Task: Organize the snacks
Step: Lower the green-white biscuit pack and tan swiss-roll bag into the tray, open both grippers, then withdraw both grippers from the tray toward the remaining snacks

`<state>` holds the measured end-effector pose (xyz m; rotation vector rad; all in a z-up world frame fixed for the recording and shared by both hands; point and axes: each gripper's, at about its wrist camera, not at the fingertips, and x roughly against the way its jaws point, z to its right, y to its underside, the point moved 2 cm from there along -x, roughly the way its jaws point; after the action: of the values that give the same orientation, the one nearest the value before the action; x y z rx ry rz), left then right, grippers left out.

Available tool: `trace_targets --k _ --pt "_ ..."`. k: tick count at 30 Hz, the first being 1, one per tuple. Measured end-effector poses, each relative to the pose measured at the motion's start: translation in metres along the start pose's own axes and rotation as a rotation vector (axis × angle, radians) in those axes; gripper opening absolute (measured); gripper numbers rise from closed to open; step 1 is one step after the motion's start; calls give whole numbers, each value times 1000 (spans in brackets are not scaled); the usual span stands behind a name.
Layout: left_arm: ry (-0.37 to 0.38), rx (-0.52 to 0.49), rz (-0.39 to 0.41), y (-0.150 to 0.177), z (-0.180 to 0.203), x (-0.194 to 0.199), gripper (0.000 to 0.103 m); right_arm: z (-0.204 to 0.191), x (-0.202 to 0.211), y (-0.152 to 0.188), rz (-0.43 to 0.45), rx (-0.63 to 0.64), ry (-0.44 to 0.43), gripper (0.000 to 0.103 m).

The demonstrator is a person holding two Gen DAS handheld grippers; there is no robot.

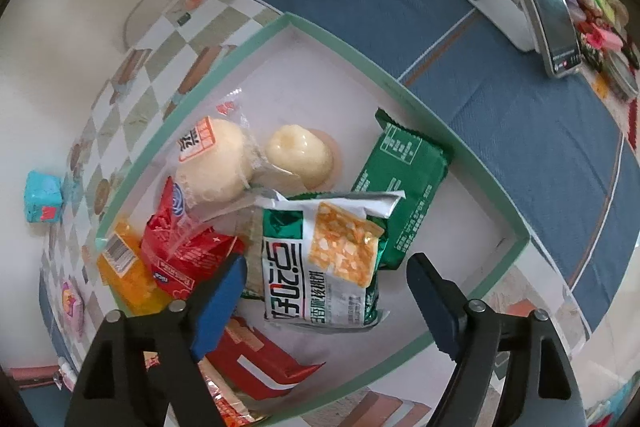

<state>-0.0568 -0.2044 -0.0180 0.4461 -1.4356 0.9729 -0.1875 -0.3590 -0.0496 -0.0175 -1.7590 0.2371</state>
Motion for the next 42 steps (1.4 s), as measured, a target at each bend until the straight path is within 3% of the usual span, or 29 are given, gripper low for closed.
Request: trace_targets --k 5,6,7,8,10,16,25,34,42 --pt "15 13 -7 0 -2 0 58 -9 3 2 21 41 2 90" --pt "19 16 -7 0 -2 0 59 -12 5 3 27 50 3 101" --pt "18 17 -6 0 -2 1 60 -15 5 3 36 56 2 103" --pt "14 17 -3 0 -2 2 61 -16 6 3 42 61 2 103" --pt "10 23 1 -1 -3 3 76 -20 8 5 49 75 -2 103" --pt "6 54 34 -6 -14 10 85 -24 12 6 67 81 13 103" --pt "-48 229 44 -10 -57 11 85 -40 17 14 76 153 16 103" --pt "-108 484 53 -8 -136 16 86 -70 38 30 139 257 14 103" --pt "-239 534 111 -9 -188 34 86 -102 51 57 179 378 3 103"
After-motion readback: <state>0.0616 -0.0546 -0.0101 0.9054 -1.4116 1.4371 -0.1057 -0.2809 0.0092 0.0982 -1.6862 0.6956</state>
